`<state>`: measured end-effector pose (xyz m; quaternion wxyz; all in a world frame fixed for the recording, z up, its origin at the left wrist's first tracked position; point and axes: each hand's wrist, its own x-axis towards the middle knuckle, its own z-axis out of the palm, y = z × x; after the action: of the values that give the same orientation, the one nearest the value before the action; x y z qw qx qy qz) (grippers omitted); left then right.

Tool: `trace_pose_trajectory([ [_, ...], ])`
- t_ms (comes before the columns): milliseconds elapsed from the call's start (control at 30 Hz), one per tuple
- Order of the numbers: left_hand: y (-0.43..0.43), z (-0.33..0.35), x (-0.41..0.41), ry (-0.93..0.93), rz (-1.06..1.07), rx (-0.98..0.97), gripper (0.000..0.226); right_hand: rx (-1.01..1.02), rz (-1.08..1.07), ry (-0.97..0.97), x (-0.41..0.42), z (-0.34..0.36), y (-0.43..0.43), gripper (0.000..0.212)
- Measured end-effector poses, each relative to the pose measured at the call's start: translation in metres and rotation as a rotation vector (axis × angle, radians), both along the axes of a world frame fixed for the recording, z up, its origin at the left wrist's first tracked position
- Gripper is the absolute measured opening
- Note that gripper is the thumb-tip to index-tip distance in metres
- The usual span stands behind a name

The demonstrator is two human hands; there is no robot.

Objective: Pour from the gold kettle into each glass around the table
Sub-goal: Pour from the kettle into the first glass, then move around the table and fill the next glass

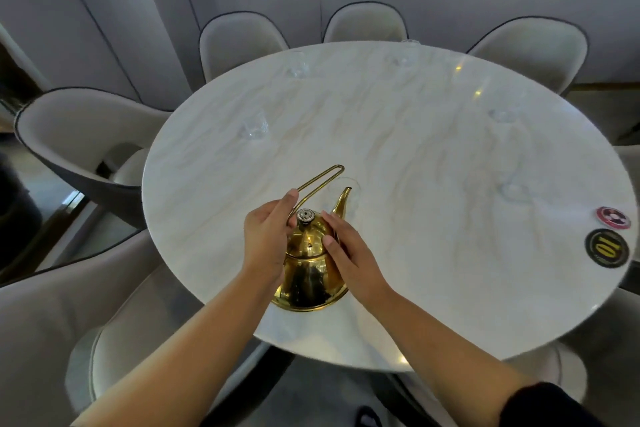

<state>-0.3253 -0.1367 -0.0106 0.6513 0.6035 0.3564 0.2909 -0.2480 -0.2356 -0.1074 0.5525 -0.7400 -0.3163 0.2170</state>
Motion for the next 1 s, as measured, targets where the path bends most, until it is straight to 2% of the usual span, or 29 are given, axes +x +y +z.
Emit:
trace_pose_trajectory([
  [100,-0.007,0.010,-0.015,-0.054,-0.087,0.006,0.048,0.029,-0.078,0.041,-0.027,0.015,-0.012,0.038],
  [233,-0.021,0.020,-0.036,-0.101,-0.174,-0.004,0.048,0.034,-0.156,0.054,-0.060,0.031,-0.033,0.041],
  [533,-0.075,0.022,-0.059,-0.069,-0.340,-0.083,0.044,-0.019,-0.338,0.071,-0.101,0.035,-0.102,0.046],
  [767,-0.142,0.021,-0.042,-0.053,-0.427,-0.099,0.043,0.002,-0.410,0.102,-0.093,0.035,-0.174,0.050],
  [1000,-0.231,0.026,0.004,-0.035,-0.390,-0.109,0.041,0.013,-0.392,0.118,-0.046,0.040,-0.265,0.048],
])
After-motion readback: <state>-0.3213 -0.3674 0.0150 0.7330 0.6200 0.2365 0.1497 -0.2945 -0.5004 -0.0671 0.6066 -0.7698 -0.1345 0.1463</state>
